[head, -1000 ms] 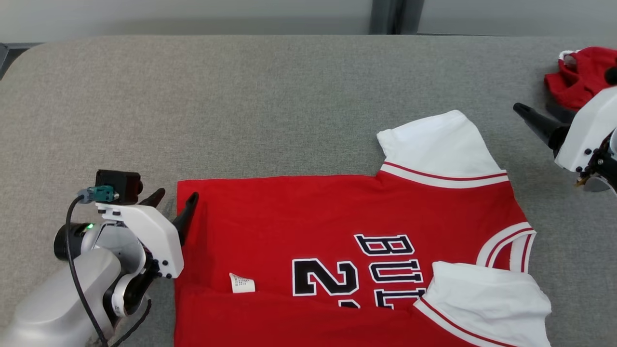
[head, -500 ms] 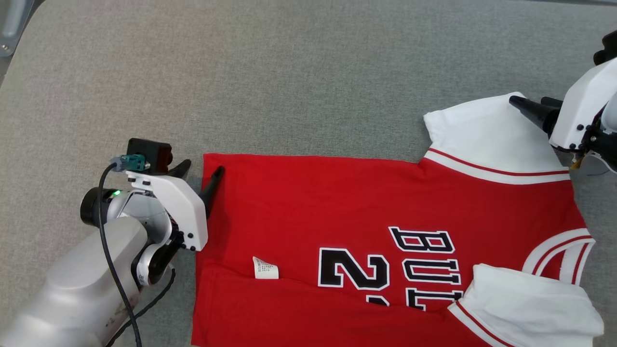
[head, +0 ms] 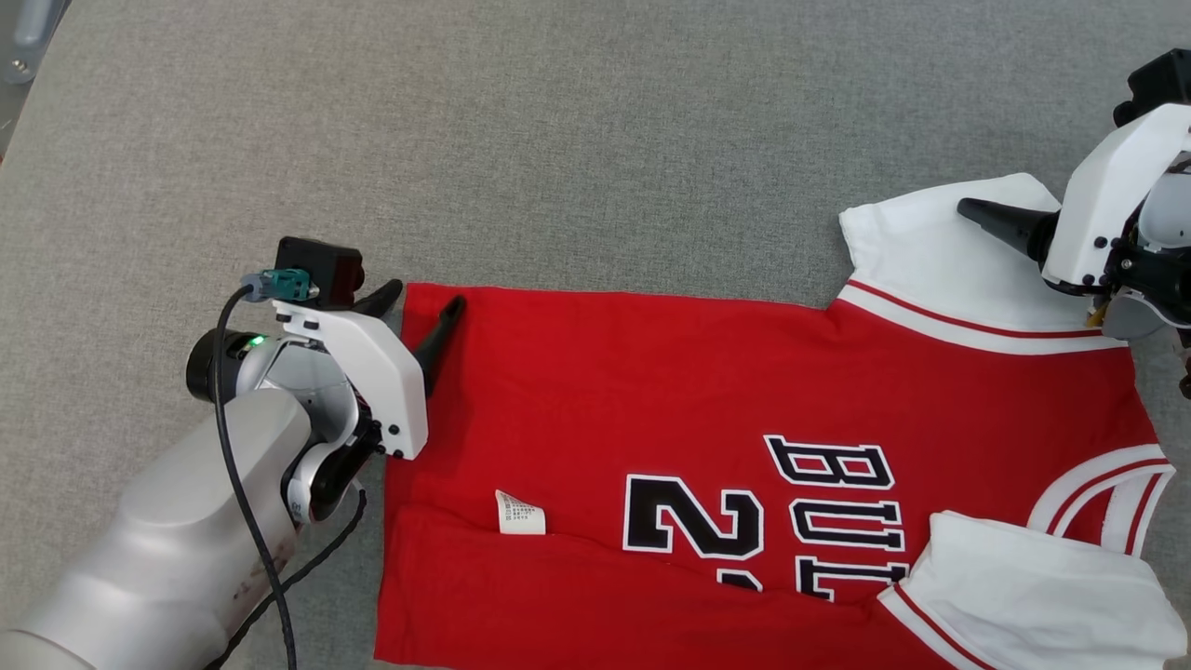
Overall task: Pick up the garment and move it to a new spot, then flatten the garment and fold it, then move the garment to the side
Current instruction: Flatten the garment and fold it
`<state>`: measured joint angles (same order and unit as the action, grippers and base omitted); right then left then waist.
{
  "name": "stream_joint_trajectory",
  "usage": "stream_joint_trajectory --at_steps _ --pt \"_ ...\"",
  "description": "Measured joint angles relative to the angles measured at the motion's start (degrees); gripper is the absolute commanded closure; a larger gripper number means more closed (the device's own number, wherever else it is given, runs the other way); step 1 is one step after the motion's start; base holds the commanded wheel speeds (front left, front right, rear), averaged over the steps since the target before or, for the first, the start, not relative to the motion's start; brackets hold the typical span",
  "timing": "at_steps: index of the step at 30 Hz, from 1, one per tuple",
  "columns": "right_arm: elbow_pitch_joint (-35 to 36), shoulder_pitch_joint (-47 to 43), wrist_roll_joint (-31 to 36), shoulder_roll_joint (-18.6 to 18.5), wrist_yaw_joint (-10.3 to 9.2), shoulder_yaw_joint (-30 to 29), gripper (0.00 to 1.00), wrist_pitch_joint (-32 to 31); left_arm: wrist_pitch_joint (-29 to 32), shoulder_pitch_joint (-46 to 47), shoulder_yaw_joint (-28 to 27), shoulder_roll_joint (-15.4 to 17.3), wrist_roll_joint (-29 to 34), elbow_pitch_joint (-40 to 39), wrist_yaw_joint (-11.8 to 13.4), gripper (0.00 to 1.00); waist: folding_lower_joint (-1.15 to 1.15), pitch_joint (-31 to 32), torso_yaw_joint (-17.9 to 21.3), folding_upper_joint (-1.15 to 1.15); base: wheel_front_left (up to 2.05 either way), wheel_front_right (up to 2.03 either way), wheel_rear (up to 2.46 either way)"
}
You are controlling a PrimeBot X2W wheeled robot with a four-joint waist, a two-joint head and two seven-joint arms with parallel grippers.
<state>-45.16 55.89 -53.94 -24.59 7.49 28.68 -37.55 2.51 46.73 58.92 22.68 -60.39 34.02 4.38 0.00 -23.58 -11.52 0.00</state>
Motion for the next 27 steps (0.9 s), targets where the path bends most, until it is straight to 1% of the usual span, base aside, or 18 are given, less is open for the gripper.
stream_joint_trajectory --at_steps 2,3,4,5,6,7,8,9,10,11,12,16,27 --pt "0.0 0.2 -1.1 0.1 0.0 0.6 0.0 -0.3 0.0 0.5 0.1 -0.3 0.0 0.3 -0.4 0.0 0.0 -0.2 -0.1 0.0 0.0 0.0 0.0" --pt "0.0 0.4 -1.5 0.1 0.0 1.0 0.09 -0.6 0.1 0.7 0.1 -0.4 0.0 0.4 -0.6 0.0 0.0 -0.2 -0.1 0.0 0.0 0.0 0.0" --pt "-0.1 0.6 -1.8 0.0 -0.01 1.3 0.33 -0.9 0.1 0.7 0.2 -0.5 0.0 0.6 -0.8 0.0 0.0 -0.3 -0.1 0.0 0.0 0.0 0.0" --pt "-0.2 0.8 -2.2 -0.1 -0.01 1.7 0.53 -1.3 0.1 0.7 0.2 -0.7 0.0 0.8 -0.8 0.0 0.0 -0.3 -0.2 0.0 0.0 0.0 0.0" --pt "-0.3 0.9 -2.4 -0.2 -0.01 2.0 0.69 -1.3 0.1 0.8 0.2 -0.8 0.0 1.0 -0.9 0.0 0.0 -0.3 -0.2 0.0 0.0 0.0 0.0" --pt "-0.3 0.9 -2.4 -0.2 -0.01 2.0 0.94 -1.3 0.1 0.8 0.2 -0.8 0.0 1.0 -0.9 0.0 0.0 -0.3 -0.2 0.0 0.0 0.0 0.0" --pt "-0.4 0.9 -2.9 -0.2 -0.01 2.9 1.0 -1.6 0.1 0.9 0.4 -1.1 0.0 1.4 -1.3 0.0 0.0 -0.1 -0.2 0.0 0.0 0.0 0.0" --pt "-0.4 0.9 -3.2 -0.1 0.0 3.3 1.0 -1.8 0.3 0.9 0.5 -1.3 0.0 1.6 -1.4 0.0 0.0 0.0 -0.2 0.0 0.0 0.0 0.0" --pt "-0.3 0.9 -3.5 -0.1 -0.01 3.6 1.0 -1.8 0.3 1.0 0.6 -1.4 0.0 1.7 -1.5 0.52 0.0 0.0 -0.2 0.0 0.0 0.0 0.0" --pt "-0.1 0.9 -3.7 -0.1 -0.01 3.9 1.0 -1.7 0.3 1.0 0.6 -1.4 0.0 1.8 -1.8 0.98 0.0 0.1 -0.2 0.0 0.0 0.0 0.0" --pt "0.1 0.9 -4.0 -0.2 -0.01 4.3 1.0 -1.3 0.0 1.0 0.6 -1.5 0.0 2.0 -1.9 1.0 0.0 0.2 -0.2 0.0 0.0 0.0 0.0" --pt "1.0 0.9 -4.7 -0.5 0.0 5.8 1.0 0.4 0.5 1.0 1.0 -1.7 -0.1 2.6 -2.4 1.0 0.0 0.6 -0.1 0.0 0.0 0.0 0.0" --pt "2.3 0.9 -8.0 -1.7 -0.01 9.3 1.0 5.2 0.3 0.7 1.1 -1.5 -0.3 3.3 -2.5 1.0 0.0 2.5 0.5 0.0 0.0 0.0 0.0"
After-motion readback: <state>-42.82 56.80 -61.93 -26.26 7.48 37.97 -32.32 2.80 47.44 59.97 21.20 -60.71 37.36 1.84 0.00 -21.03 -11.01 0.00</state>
